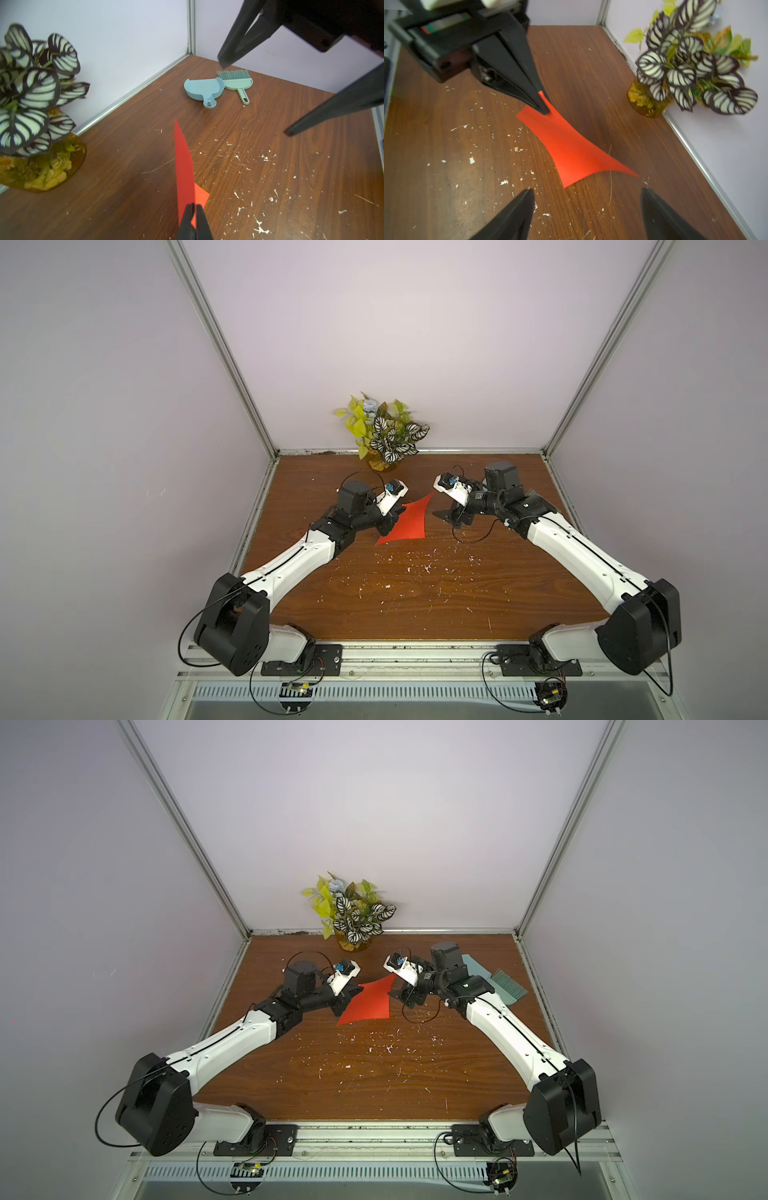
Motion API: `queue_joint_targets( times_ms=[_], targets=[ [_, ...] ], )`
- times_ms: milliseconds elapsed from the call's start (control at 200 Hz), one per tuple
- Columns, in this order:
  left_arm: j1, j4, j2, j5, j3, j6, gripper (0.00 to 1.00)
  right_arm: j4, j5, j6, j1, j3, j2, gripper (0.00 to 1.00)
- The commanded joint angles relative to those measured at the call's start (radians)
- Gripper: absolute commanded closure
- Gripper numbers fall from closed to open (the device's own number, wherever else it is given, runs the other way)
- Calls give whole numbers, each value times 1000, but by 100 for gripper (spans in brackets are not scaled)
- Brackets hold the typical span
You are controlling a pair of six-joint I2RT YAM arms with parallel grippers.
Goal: Fold the square paper diagonally
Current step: Pick up the paper from the center of the board.
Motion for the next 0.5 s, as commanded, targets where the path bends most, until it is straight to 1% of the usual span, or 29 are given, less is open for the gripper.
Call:
queue_joint_targets(
  times_ms=[0,105,185,265,340,435,495],
  targets=[
    [-23,-47,-26,-12,48,92,100,12,-113,-142,23,25,-5,15],
    [-35,-50,-43,-5,55,109,100,-32,-117,-175,40,58,19,16],
    [-37,-34,-59,12,46,116,100,-49,-97,-190,53,71,33,21],
    [-39,-18,-75,26,36,122,100,-65,-87,-201,64,83,45,27],
    [-38,-17,-90,56,35,136,100,-68,-79,-206,71,90,53,36],
    [-41,-17,-103,91,35,153,100,-68,-64,-216,79,98,60,41],
    [-42,-25,-110,94,36,169,100,-68,-57,-220,81,105,62,45]
  ],
)
